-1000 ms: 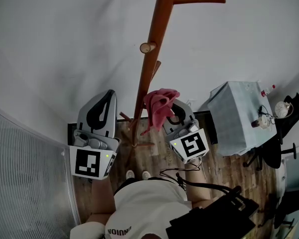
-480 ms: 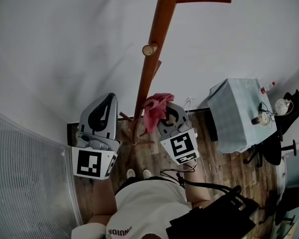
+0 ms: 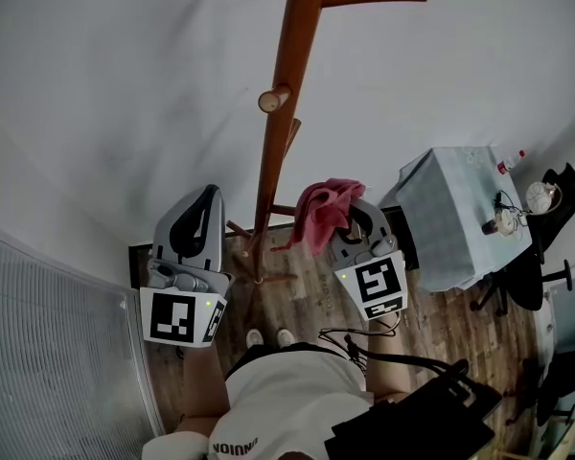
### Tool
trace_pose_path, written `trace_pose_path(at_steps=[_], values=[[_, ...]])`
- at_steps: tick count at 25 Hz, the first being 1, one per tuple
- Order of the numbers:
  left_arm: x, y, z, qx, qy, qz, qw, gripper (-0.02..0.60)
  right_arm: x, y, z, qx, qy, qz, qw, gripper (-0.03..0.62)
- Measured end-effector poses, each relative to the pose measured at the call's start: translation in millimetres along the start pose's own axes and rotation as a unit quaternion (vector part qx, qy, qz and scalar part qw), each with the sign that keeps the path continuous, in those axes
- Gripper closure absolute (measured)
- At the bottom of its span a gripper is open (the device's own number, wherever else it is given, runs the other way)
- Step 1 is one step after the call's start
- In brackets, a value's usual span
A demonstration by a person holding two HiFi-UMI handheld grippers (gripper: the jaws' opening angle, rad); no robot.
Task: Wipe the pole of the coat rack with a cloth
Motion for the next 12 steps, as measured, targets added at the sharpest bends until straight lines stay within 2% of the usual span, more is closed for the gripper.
trace_pose_path(at_steps=[6,12], values=[[3.0,1.6,1.8,-0.002,0.005,0.006,1.0000,0.568,-12.4,25.2,-7.7,0.009,0.021,0.046,0.999,0.510],[3.2,0.0,-0.2,0.001,0.005,0.007,1.0000,0.568,-16.2,33.0,-32.1,0.003,0.068,0.068,0.995,0.510]])
Point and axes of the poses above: the fingertips, and each gripper's own axes: x forward along the fingers, y to its right, z out of its underside, the point moved 2 cm from there along -x, backward along the fingers, and after that the axes turned 12 degrees about y, right-handed, at the moved point
